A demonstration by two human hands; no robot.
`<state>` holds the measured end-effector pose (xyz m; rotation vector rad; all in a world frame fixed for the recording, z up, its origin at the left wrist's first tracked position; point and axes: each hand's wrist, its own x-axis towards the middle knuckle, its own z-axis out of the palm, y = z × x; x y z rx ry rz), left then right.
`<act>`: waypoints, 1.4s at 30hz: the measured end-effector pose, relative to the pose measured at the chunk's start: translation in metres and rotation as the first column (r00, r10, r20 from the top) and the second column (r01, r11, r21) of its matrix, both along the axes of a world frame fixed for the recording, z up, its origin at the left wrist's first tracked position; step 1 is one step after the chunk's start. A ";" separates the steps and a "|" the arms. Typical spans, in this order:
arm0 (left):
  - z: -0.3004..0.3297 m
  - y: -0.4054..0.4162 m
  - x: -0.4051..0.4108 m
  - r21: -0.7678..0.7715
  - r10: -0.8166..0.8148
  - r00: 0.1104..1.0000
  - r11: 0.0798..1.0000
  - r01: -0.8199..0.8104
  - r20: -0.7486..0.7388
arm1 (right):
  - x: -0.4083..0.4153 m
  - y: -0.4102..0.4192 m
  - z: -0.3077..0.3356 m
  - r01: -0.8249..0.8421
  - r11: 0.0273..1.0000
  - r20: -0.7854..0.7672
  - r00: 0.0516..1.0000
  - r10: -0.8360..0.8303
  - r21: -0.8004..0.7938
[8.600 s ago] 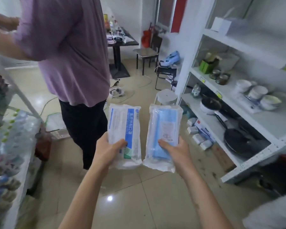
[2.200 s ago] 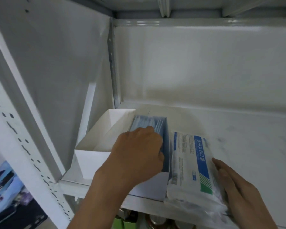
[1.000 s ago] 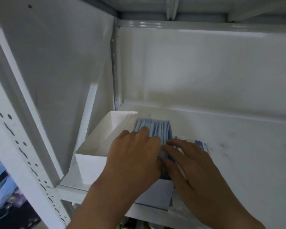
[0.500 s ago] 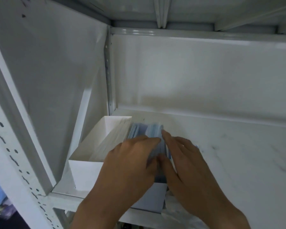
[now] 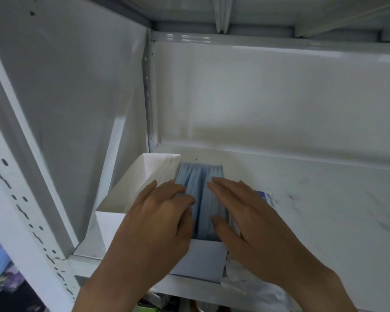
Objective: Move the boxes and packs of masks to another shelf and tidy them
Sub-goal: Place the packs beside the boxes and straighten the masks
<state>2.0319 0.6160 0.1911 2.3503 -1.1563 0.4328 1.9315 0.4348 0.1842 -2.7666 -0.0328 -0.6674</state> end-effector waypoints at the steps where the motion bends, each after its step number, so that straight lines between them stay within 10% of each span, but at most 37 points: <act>1: 0.001 0.000 0.000 -0.027 -0.016 1.000 1.000 0.016 0.005 | 0.000 0.001 0.001 0.015 1.000 0.017 1.000 -0.015 -0.019; 11: 0.010 0.010 -0.004 0.028 -0.143 0.989 0.989 0.143 -0.025 | -0.005 0.010 0.001 -0.007 0.996 -0.195 0.981 -0.010 -0.087; 19: -0.003 0.039 0.002 -0.168 0.111 0.992 0.981 -0.098 0.067 | -0.007 0.028 0.001 -0.080 0.994 -0.047 0.996 0.077 -0.078; 31: 0.002 0.076 0.015 -0.225 -0.027 1.000 0.974 0.025 -0.007 | -0.001 0.035 -0.012 -0.094 0.995 -0.039 0.995 0.094 -0.012; 42: 0.027 0.045 0.044 0.210 0.143 0.982 0.971 -0.116 -0.121 | -0.004 0.038 -0.014 -0.068 0.997 -0.033 0.997 0.069 0.034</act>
